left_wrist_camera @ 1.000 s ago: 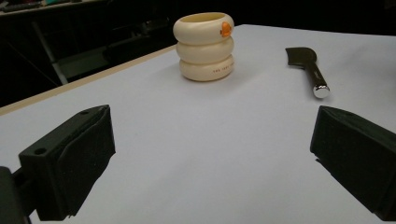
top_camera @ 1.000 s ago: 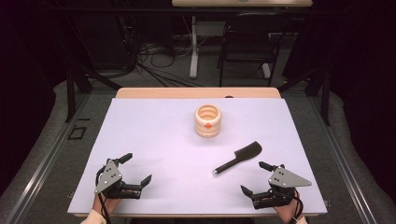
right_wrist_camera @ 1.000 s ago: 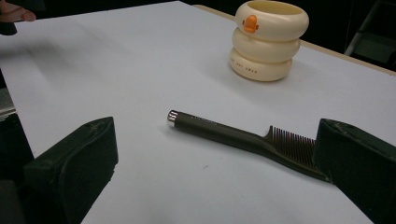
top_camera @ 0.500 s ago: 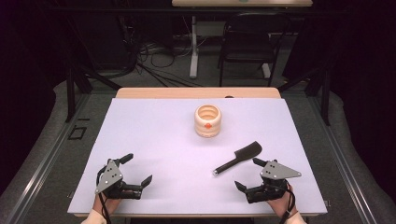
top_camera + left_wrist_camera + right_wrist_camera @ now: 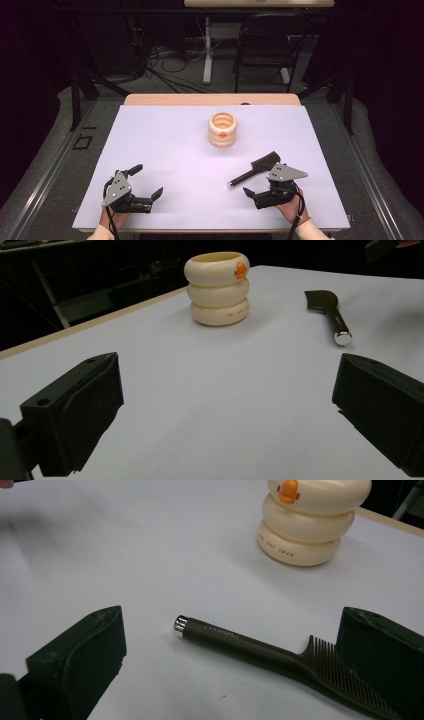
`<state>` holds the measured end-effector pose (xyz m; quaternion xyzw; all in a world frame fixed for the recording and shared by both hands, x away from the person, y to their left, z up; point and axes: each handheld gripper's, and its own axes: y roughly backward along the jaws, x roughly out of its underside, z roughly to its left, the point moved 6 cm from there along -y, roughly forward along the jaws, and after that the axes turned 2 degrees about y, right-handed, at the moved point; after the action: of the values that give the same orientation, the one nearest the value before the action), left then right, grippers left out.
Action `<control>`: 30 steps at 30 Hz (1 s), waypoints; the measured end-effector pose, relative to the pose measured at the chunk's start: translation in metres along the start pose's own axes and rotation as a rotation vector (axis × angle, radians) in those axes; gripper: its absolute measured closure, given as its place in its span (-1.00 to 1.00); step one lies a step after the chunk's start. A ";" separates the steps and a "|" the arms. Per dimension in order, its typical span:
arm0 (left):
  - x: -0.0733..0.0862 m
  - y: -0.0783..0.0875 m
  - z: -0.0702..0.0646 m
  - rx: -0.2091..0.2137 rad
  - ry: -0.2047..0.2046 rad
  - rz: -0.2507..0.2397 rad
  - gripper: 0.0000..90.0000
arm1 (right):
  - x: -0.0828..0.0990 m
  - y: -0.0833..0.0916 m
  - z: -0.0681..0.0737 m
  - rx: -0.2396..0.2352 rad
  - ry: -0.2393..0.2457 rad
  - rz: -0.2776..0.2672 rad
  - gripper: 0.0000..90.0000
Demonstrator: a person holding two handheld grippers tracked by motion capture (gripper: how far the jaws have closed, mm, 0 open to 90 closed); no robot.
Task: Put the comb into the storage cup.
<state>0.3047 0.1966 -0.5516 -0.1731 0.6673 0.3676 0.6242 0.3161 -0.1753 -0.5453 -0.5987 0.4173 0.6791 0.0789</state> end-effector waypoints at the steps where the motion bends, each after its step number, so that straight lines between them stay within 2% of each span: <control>1: 0.000 0.000 0.000 0.000 0.000 -0.001 -1.00 | 0.000 -0.002 0.000 0.000 0.000 0.008 -1.00; 9: 0.000 0.000 0.001 -0.002 0.003 0.000 -1.00 | -0.008 -0.015 -0.004 -0.014 -0.001 0.044 -1.00; 22: 0.000 0.000 0.001 -0.009 0.004 0.009 -1.00 | -0.009 -0.038 -0.006 -0.039 -0.034 0.104 -1.00; 25: 0.000 0.001 0.001 -0.009 0.001 0.006 -1.00 | -0.011 -0.042 -0.006 -0.037 -0.037 0.108 -1.00; 30: 0.000 0.000 0.000 -0.009 0.003 0.011 -1.00 | -0.016 -0.049 -0.004 -0.065 -0.025 0.104 -1.00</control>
<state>0.3047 0.1971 -0.5516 -0.1730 0.6675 0.3738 0.6203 0.3536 -0.1402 -0.5542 -0.5697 0.4248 0.7029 0.0293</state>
